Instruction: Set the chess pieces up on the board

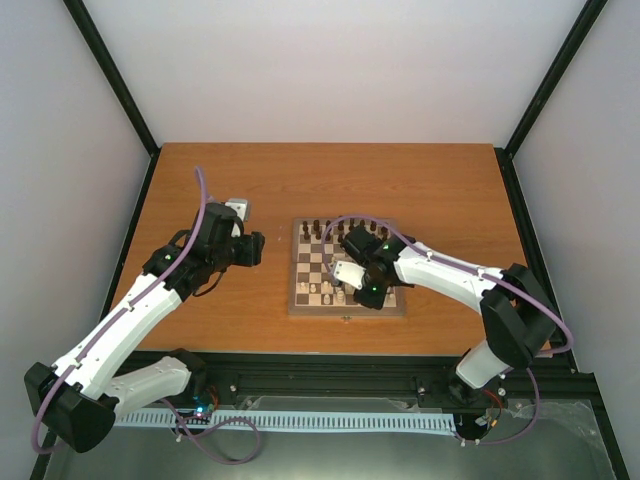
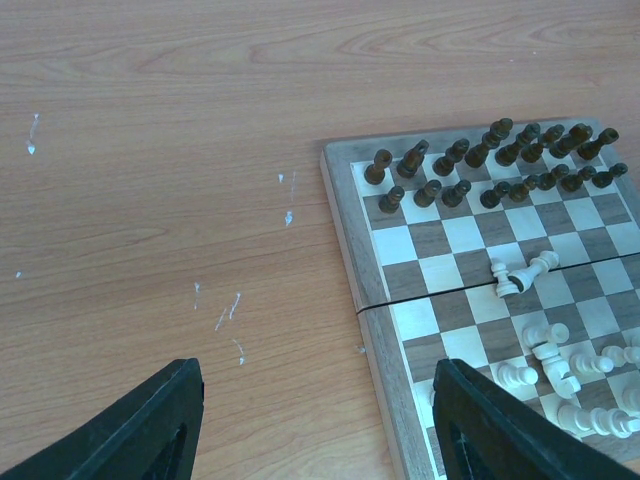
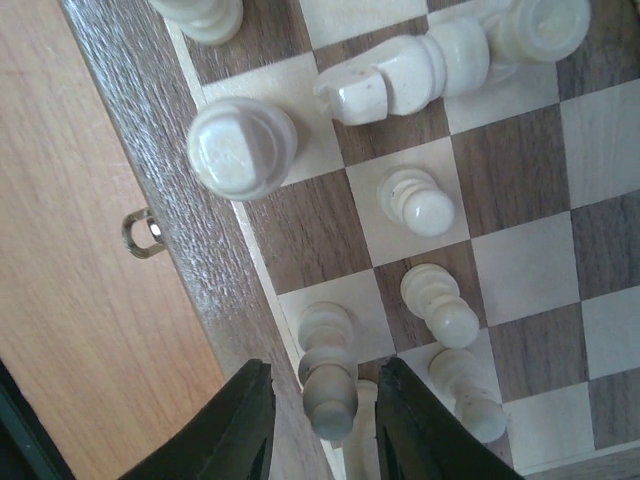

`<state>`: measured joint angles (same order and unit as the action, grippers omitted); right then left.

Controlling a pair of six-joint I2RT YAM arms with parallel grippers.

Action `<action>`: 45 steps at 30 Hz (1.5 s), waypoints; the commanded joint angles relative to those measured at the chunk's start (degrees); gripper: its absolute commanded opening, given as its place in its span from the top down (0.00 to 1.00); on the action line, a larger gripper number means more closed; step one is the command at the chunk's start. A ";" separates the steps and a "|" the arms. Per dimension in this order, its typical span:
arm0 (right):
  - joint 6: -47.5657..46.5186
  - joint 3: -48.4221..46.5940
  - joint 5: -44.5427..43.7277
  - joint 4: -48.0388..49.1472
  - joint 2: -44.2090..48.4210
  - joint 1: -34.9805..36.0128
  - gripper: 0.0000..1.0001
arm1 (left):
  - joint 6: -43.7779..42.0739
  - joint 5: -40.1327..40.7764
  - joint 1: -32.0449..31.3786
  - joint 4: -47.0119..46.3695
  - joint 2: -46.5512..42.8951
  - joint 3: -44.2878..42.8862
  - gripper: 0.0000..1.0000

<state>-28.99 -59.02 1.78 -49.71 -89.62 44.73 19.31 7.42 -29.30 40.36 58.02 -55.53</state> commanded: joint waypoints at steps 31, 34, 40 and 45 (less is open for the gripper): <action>4.37 6.27 15.11 9.89 22.27 -22.20 0.60 | -12.20 -11.41 -16.23 -8.62 35.30 -16.88 0.54; 4.74 6.77 15.38 10.18 23.53 -24.74 0.59 | -17.51 -9.82 -16.14 -7.16 39.61 -20.93 0.54; 3.84 6.51 18.30 8.73 23.18 -28.42 0.58 | -23.29 -15.20 -16.14 -4.71 48.47 -27.94 0.55; 3.43 6.81 19.70 8.38 24.04 -29.89 0.58 | -23.78 -10.93 -16.14 0.27 54.45 -32.75 0.60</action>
<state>-25.06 -52.95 19.38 -41.08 -67.09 15.92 -1.39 -5.78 -45.17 35.33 109.30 -84.29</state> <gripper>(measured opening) 0.417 0.410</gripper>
